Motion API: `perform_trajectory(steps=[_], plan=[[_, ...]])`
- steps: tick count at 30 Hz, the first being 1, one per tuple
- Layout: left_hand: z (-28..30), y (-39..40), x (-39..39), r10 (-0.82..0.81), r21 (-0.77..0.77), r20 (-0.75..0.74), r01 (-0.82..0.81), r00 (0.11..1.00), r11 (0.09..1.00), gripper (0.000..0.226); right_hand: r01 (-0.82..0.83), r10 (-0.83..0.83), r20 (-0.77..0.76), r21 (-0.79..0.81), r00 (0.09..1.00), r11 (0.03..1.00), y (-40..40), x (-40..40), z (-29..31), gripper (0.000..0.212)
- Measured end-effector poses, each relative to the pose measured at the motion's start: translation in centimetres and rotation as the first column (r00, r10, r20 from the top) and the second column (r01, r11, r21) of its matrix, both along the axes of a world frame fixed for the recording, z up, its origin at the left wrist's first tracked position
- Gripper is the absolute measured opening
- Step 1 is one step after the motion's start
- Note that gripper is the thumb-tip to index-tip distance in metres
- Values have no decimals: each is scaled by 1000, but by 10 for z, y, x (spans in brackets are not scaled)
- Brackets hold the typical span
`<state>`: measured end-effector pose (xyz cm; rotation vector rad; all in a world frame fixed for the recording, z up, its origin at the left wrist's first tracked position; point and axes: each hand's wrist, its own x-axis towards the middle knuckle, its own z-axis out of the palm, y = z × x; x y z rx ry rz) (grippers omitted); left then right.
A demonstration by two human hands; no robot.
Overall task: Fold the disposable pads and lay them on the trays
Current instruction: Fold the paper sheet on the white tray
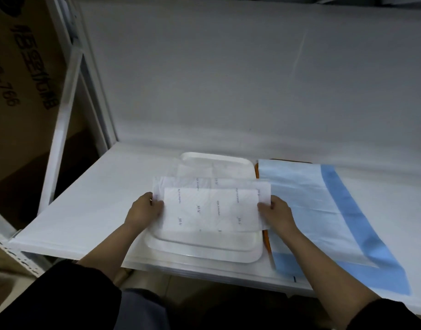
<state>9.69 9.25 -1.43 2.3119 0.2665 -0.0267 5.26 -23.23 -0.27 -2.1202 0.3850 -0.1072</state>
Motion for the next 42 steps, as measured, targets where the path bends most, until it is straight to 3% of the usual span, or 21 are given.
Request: perform_trajectory(steps=[3,7,10,14,17,19,22,24,27,31,34,37,39,42], plan=[[-7,-9,5,11,249,12,-14,1000,968,22,-5,8,12,-256,1000,967,3,9,-11,16],[-15,-12,12,-16,446,55,-10,998,895,13,-59,63,-9,-510,998,858,9,16,-22,17],[-21,-7,15,-35,530,48,5,998,848,12,-93,87,-38,-564,996,820,13,17,-26,26],[-25,-2,14,-31,531,70,-11,997,847,10,-109,90,-61,-539,994,836,13,12,-32,27],[-31,-3,9,-36,520,178,-63,983,852,42,-28,23,-17,-525,1000,850,13,7,-32,56],[-36,-8,9,-98,589,243,-67,965,805,69,57,-11,78,-616,997,786,15,10,-31,72],[-37,-27,12,-311,705,159,113,937,700,81,86,160,252,-746,954,660,33,19,-33,61],[-39,-48,14,-448,698,28,303,894,648,91,-117,376,188,-747,907,655,56,26,-35,53],[-50,-72,17,-554,641,-100,479,827,599,121,-426,523,-73,-682,849,595,85,37,-49,74],[-65,-74,18,-570,605,-86,497,817,622,118,-460,453,-190,-637,871,619,83,41,-74,75],[-67,-65,18,-535,615,-66,457,842,643,115,-440,416,-210,-670,885,598,71,38,-80,109],[-62,-58,19,-477,606,-111,440,872,663,111,-454,382,-262,-649,887,610,60,36,-78,121],[-58,-55,18,-419,610,-166,427,893,667,97,-480,367,-313,-632,876,608,57,34,-72,111],[-47,-54,17,-365,583,-232,429,902,690,77,-521,342,-394,-633,853,572,55,31,-58,75]])
